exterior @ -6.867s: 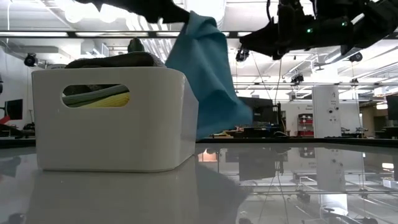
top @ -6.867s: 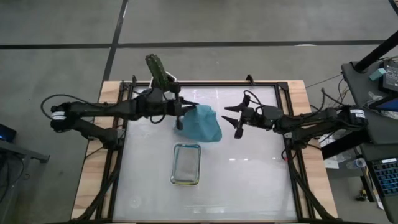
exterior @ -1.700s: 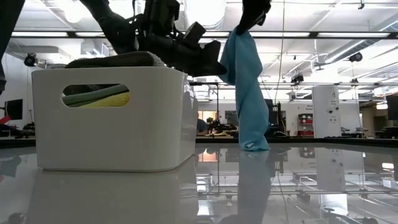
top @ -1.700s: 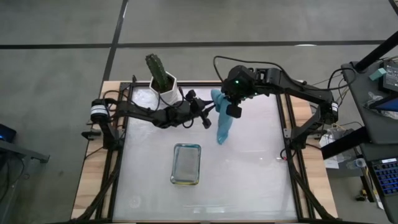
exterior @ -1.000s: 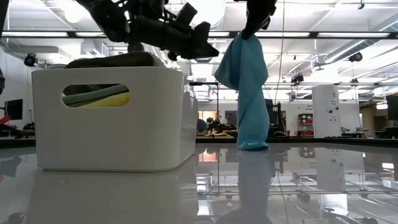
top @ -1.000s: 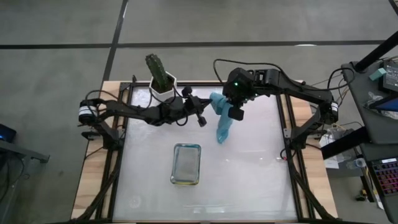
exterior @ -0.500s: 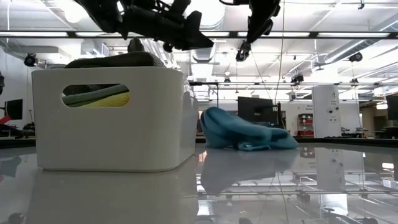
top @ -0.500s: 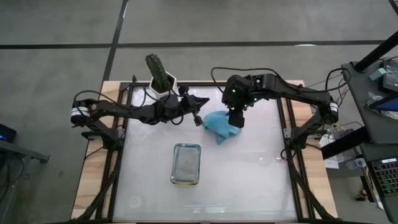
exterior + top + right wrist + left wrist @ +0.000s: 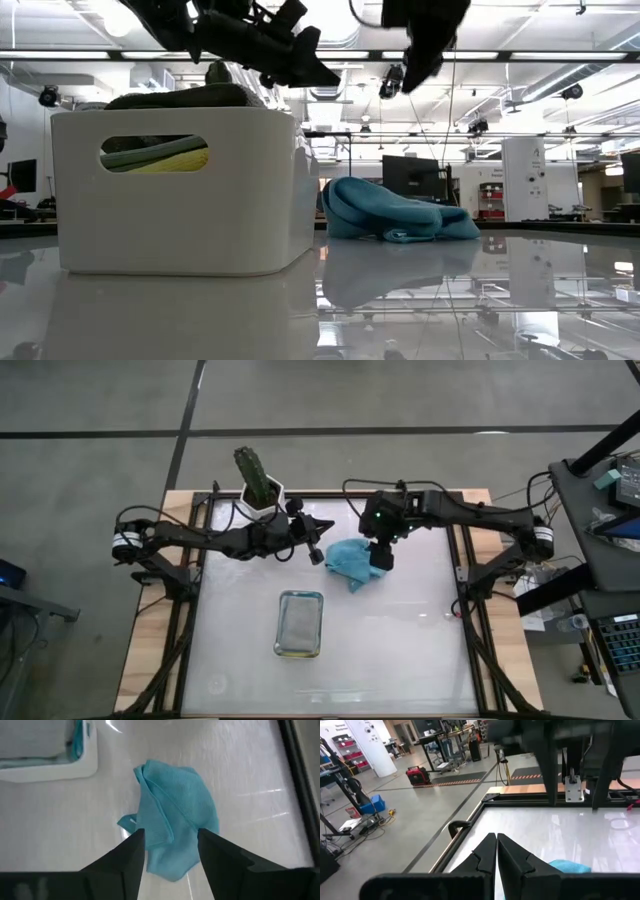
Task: Fold microfiber towels
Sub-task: Fold the blue microfiber towel
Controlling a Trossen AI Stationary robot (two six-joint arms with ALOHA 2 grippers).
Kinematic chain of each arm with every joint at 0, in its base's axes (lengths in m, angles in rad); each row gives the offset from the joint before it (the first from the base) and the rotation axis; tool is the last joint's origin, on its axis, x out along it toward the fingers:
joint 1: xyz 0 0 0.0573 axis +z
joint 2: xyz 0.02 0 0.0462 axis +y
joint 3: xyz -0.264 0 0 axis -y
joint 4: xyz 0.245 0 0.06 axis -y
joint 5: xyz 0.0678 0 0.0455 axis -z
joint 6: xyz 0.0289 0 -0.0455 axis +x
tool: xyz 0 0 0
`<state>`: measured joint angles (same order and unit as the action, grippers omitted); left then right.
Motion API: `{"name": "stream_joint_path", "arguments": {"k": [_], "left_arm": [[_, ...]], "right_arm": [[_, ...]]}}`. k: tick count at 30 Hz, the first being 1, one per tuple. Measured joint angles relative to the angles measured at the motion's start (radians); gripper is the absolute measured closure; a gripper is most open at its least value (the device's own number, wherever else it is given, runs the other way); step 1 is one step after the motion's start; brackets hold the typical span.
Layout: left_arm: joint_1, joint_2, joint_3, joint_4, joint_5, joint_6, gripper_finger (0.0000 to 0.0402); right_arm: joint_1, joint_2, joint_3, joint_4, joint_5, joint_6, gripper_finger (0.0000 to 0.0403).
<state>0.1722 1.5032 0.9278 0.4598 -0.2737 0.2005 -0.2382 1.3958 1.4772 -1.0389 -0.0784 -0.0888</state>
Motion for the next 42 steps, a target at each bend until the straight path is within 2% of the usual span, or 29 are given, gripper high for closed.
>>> {"name": "stream_joint_path", "arguments": {"k": [14, 26, 31, 35, 42], "left_arm": [[0.000, 0.000, -0.002, -0.030, 0.001, 0.000, 0.0402], [0.000, 0.000, -0.002, -0.024, 0.001, 0.016, 0.0402], [0.000, 0.000, -0.002, -0.024, 0.001, 0.016, 0.0402], [0.000, 0.000, -0.002, -0.023, 0.001, 0.017, 0.0402], [0.000, 0.000, -0.001, -0.022, 0.001, 0.017, 0.0402]], "right_arm": [[0.000, -0.005, -0.460, 0.473, -0.002, -0.034, 0.0232], [-0.005, 0.018, -0.680, 0.839, -0.005, -0.111, 0.0232], [-0.005, 0.026, -0.705, 0.916, -0.051, -0.140, 0.0236], [-0.004, 0.027, -0.705, 0.921, -0.081, -0.158, 0.0267], [-0.004, 0.063, -0.705, 0.949, -0.083, -0.167, 0.0379]]}}
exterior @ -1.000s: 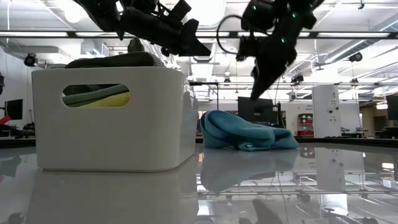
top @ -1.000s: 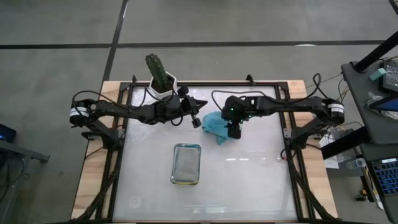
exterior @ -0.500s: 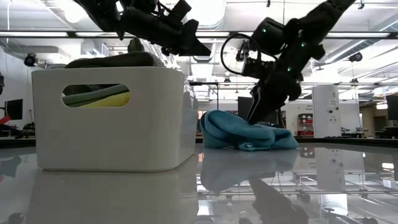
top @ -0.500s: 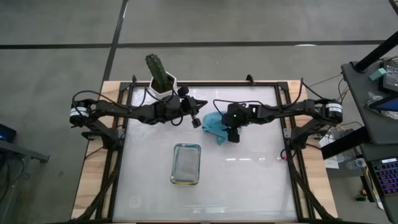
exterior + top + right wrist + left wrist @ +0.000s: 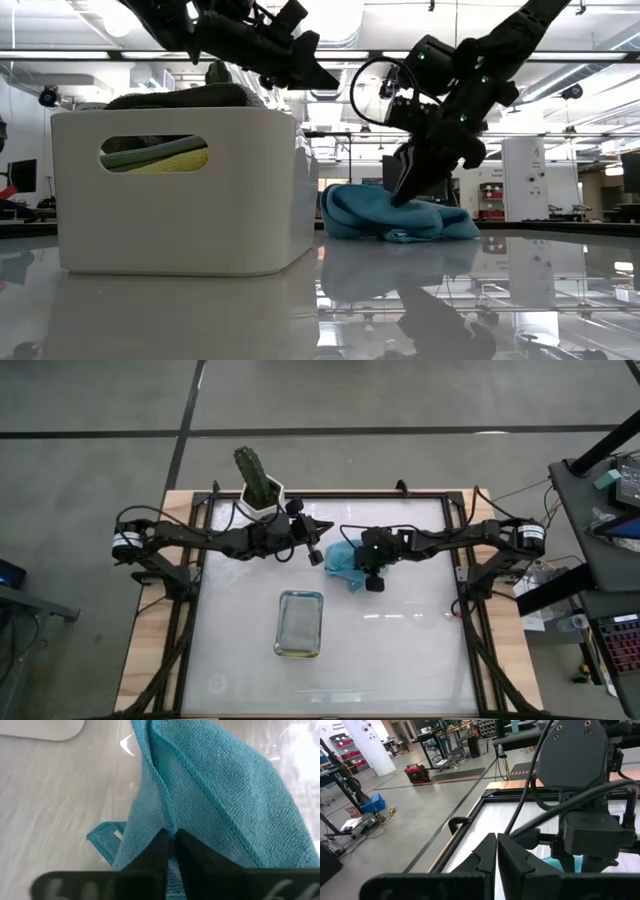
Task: Fold microfiber towels
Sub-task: Fold the blue microfiber towel
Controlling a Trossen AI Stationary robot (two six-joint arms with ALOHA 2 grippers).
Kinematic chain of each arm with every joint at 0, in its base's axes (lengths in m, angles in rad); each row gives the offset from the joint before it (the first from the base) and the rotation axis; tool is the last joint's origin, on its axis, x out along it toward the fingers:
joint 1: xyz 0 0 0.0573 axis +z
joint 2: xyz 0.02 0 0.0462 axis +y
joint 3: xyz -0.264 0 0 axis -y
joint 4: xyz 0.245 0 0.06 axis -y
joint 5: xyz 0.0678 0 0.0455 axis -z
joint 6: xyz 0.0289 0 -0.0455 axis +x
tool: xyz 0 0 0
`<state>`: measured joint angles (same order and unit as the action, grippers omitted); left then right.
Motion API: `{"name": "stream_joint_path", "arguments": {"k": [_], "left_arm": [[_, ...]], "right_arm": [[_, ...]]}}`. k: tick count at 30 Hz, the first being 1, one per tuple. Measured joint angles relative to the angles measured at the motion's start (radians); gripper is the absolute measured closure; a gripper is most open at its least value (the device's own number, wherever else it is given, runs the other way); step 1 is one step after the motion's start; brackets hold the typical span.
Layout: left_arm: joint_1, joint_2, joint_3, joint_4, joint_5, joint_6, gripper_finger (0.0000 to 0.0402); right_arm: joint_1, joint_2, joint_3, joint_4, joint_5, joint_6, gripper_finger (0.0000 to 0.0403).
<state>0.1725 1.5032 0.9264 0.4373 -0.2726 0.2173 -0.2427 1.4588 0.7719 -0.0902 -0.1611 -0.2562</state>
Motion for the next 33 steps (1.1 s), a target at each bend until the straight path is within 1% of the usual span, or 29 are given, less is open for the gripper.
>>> {"name": "stream_joint_path", "arguments": {"k": [1, 5, 10, 12, 14, 17, 18, 20, 23, 26, 29, 33], "left_arm": [[0.000, 0.000, 0.000, 0.000, 0.000, 0.000, 0.0402], [0.000, 0.000, 0.000, 0.000, 0.000, 0.000, 0.0402], [0.000, 0.000, 0.001, 0.036, 0.011, 0.000, 0.0402], [0.000, 0.000, 0.006, 0.077, 0.058, 0.001, 0.0400], [0.000, 0.000, 0.012, 0.125, 0.145, 0.020, 0.0391], [-0.001, 0.000, 0.032, 0.158, 0.252, 0.052, 0.0360], [-0.001, 0.000, 0.042, 0.158, 0.269, 0.059, 0.0347], [0.000, 0.000, 0.057, 0.167, 0.272, 0.083, 0.0318], [0.000, 0.005, 0.062, 0.231, 0.271, 0.080, 0.0274], [0.000, 0.015, 0.063, 0.288, 0.272, 0.079, 0.0242], [0.000, 0.026, 0.064, 0.296, 0.271, 0.079, 0.0224], [0.000, 0.036, 0.061, 0.265, 0.270, 0.078, 0.0219]], "right_arm": [[0.000, 0.001, 0.000, -0.002, 0.000, -0.003, 0.0386], [0.011, -0.030, 0.010, -0.042, 0.003, -0.006, 0.0393], [0.025, -0.148, 0.091, -0.165, 0.008, -0.008, 0.0394], [0.025, -0.197, 0.143, -0.222, 0.038, -0.007, 0.0394], [0.026, -0.234, 0.207, -0.297, 0.087, -0.013, 0.0394], [0.027, -0.259, 0.329, -0.444, 0.177, -0.031, 0.0394], [0.027, -0.259, 0.372, -0.494, 0.202, -0.032, 0.0394], [0.027, -0.249, 0.450, -0.573, 0.239, -0.031, 0.0394], [0.027, -0.221, 0.561, -0.656, 0.277, -0.019, 0.0394], [0.027, -0.168, 0.682, -0.755, 0.297, 0.009, 0.0394], [0.027, -0.105, 0.820, -0.876, 0.295, 0.060, 0.0394], [0.027, -0.030, 1.010, -1.034, 0.292, 0.072, 0.0394]]}}
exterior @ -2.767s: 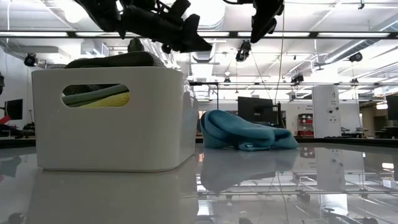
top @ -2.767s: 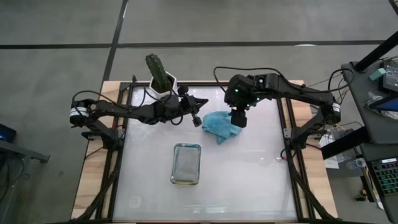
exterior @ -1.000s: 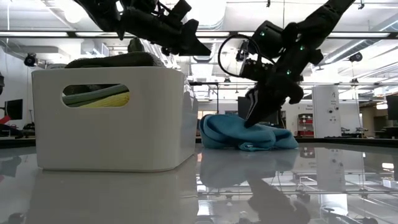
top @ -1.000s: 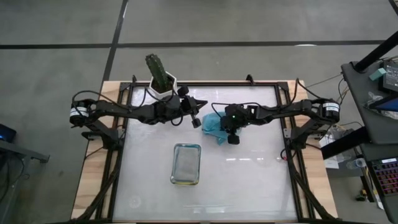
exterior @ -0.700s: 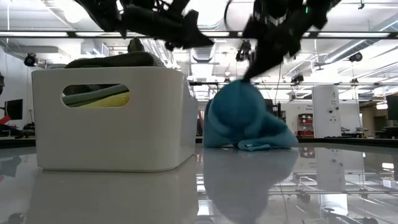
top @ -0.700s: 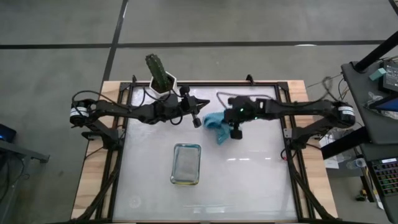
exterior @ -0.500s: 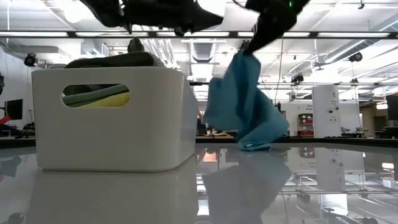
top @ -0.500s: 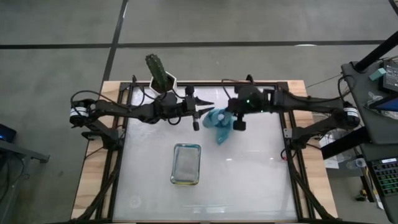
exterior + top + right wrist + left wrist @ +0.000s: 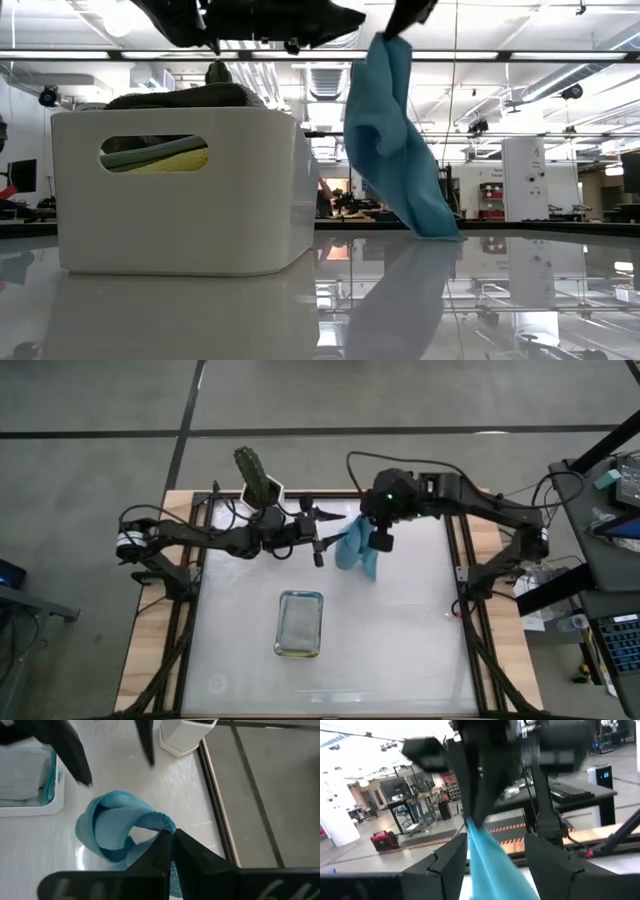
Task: Fold microfiber towels
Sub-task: Fold the blue microfiber towel
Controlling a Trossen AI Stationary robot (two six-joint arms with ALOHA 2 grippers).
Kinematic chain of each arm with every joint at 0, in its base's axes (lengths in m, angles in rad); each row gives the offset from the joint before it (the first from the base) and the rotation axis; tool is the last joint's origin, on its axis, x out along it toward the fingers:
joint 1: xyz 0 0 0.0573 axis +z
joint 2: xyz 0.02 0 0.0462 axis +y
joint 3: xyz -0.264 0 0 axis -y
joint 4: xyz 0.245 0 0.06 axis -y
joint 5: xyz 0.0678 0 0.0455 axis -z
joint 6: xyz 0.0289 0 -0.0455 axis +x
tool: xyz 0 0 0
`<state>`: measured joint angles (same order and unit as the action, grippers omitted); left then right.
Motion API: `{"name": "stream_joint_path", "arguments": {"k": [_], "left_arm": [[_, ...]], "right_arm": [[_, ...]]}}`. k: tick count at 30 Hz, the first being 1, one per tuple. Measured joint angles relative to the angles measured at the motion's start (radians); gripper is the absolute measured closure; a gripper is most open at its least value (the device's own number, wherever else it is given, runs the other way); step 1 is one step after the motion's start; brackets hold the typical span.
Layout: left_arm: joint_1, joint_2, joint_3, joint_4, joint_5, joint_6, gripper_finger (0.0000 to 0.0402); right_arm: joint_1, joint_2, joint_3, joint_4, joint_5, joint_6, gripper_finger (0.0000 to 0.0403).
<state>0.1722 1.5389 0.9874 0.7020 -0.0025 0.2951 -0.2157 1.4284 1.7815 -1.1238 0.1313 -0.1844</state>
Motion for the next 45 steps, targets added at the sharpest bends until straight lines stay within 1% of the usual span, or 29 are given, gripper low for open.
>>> {"name": "stream_joint_path", "arguments": {"k": [6, 8, 11, 14, 16, 18, 20, 22, 24, 28, 29, 30, 33, 34, 35, 36, 39, 42, 45], "left_arm": [[0.000, 0.005, -0.016, -0.028, -0.006, -0.001, 0.0219], [0.002, 0.006, -0.018, -0.086, -0.049, -0.002, 0.0223], [0.004, 0.009, -0.020, -0.209, -0.186, -0.003, 0.0240], [0.005, 0.007, -0.020, -0.311, -0.359, -0.026, 0.0268], [0.005, 0.004, -0.021, -0.348, -0.467, -0.026, 0.0290], [0.005, -0.005, -0.023, -0.354, -0.530, -0.020, 0.0312], [0.005, -0.023, -0.023, -0.335, -0.532, -0.019, 0.0331], [0.004, -0.042, -0.023, -0.301, -0.505, -0.020, 0.0343], [0.002, -0.064, -0.024, -0.297, -0.459, -0.006, 0.0348], [0.002, -0.118, -0.027, -0.328, -0.448, 0.039, 0.0342], [0.002, -0.134, -0.025, -0.346, -0.448, 0.048, 0.0337], [0.004, -0.151, -0.024, -0.360, -0.448, 0.052, 0.0332], [0.005, -0.193, -0.035, -0.377, -0.448, 0.051, 0.0317], [0.005, -0.200, -0.039, -0.371, -0.448, 0.040, 0.0312], [0.004, -0.205, -0.043, -0.372, -0.447, 0.020, 0.0308], [0.003, -0.207, -0.045, -0.377, -0.440, -0.003, 0.0304], [-0.007, -0.203, -0.047, -0.379, -0.373, -0.090, 0.0297], [-0.029, -0.202, -0.057, -0.372, -0.255, -0.160, 0.0297], [-0.083, -0.202, -0.059, -0.364, -0.157, -0.225, 0.0297]], "right_arm": [[0.000, 0.088, 0.234, -0.119, -0.001, -0.004, 0.0394], [0.000, 0.108, 0.309, -0.152, -0.001, -0.003, 0.0394], [0.000, 0.129, 0.406, -0.200, 0.000, 0.004, 0.0394], [0.000, 0.137, 0.466, -0.229, 0.000, 0.023, 0.0394], [0.000, 0.137, 0.485, -0.261, -0.022, 0.035, 0.0394], [0.000, 0.136, 0.490, -0.292, -0.059, 0.044, 0.0394], [0.000, 0.133, 0.489, -0.294, -0.061, 0.073, 0.0394], [0.000, 0.132, 0.489, -0.301, -0.060, 0.096, 0.0394], [0.000, 0.131, 0.489, -0.314, -0.060, 0.115, 0.0394], [0.000, 0.131, 0.496, -0.324, -0.045, 0.170, 0.0394], [0.000, 0.132, 0.503, -0.328, -0.012, 0.189, 0.0394], [0.000, 0.132, 0.511, -0.342, 0.052, 0.203, 0.0394], [-0.001, 0.130, 0.518, -0.450, 0.302, 0.229, 0.0394], [-0.003, 0.129, 0.506, -0.456, 0.358, 0.252, 0.0394], [-0.007, 0.120, 0.482, -0.442, 0.374, 0.275, 0.0394], [-0.012, 0.107, 0.454, -0.442, 0.344, 0.287, 0.0394], [-0.020, 0.098, 0.375, -0.444, 0.141, 0.313, 0.0394], [-0.011, 0.094, 0.266, -0.432, -0.080, 0.320, 0.0394], [0.049, 0.091, 0.149, -0.355, -0.328, 0.286, 0.0394]]}}
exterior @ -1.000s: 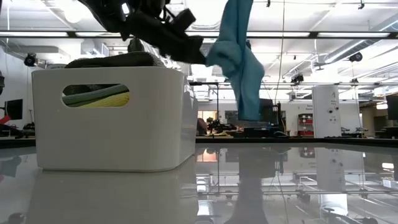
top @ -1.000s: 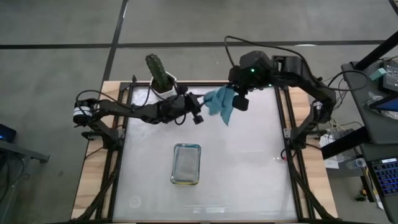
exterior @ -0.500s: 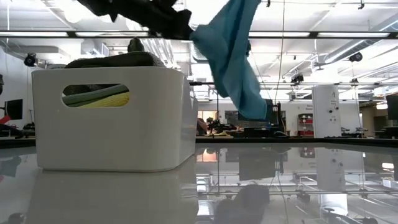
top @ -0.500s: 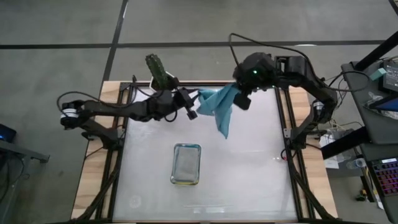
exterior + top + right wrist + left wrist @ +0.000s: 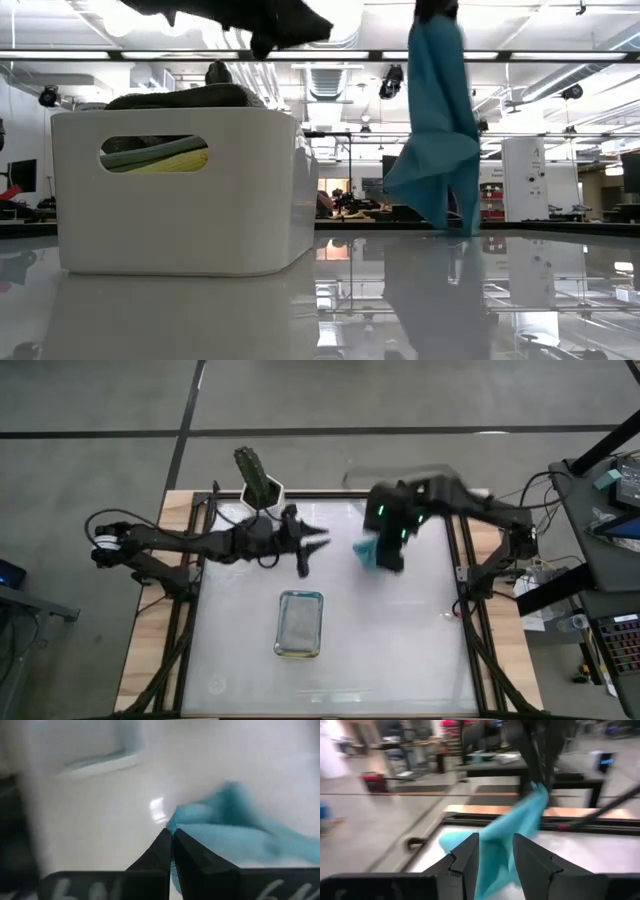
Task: Fold microfiber towels
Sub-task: Fold the blue microfiber towel
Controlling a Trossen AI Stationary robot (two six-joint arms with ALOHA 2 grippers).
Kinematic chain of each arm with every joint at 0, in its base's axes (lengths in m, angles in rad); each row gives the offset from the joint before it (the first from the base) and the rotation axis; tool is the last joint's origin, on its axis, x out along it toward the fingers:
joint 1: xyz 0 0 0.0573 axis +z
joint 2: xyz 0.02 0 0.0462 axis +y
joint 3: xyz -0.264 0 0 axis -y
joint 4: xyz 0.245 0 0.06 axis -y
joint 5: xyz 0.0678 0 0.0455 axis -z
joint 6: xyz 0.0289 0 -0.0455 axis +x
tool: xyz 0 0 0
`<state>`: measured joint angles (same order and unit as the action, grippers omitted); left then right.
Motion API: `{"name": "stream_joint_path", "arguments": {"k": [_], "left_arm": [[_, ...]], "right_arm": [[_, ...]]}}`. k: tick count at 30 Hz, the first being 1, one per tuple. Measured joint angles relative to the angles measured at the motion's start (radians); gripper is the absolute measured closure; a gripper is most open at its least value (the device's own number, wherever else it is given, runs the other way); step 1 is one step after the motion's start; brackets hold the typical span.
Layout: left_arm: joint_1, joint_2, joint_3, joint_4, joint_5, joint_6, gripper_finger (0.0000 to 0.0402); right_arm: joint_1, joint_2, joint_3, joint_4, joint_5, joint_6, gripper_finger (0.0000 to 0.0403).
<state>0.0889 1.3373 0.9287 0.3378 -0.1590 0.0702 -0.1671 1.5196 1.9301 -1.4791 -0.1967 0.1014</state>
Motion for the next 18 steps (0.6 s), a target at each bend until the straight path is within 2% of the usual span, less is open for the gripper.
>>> {"name": "stream_joint_path", "arguments": {"k": [2, 4, 6, 9, 11, 13, 18], "left_arm": [[-0.068, 0.000, 0.000, 0.003, 0.003, -0.011, 0.0297], [-0.155, 0.000, 0.000, 0.009, -0.006, -0.002, 0.0297], [-0.239, 0.001, 0.000, 0.011, -0.034, 0.022, 0.0297], [-0.332, 0.002, 0.000, 0.011, -0.159, 0.053, 0.0297], [-0.365, 0.002, 0.001, 0.014, -0.234, 0.076, 0.0297], [-0.377, 0.002, 0.002, 0.041, -0.254, 0.089, 0.0297], [-0.362, 0.004, 0.002, 0.084, -0.228, 0.133, 0.0295]], "right_arm": [[0.057, -0.005, -0.066, 0.045, -0.106, 0.019, 0.0394], [0.125, -0.019, -0.116, 0.083, -0.107, 0.071, 0.0394], [0.197, -0.044, -0.155, 0.129, -0.047, 0.092, 0.0394], [0.281, -0.090, -0.183, 0.187, 0.066, 0.157, 0.0394], [0.319, -0.123, -0.184, 0.210, 0.175, 0.215, 0.0394], [0.338, -0.160, -0.184, 0.246, 0.287, 0.255, 0.0394], [0.342, -0.228, -0.183, 0.293, 0.303, 0.249, 0.0394]]}}
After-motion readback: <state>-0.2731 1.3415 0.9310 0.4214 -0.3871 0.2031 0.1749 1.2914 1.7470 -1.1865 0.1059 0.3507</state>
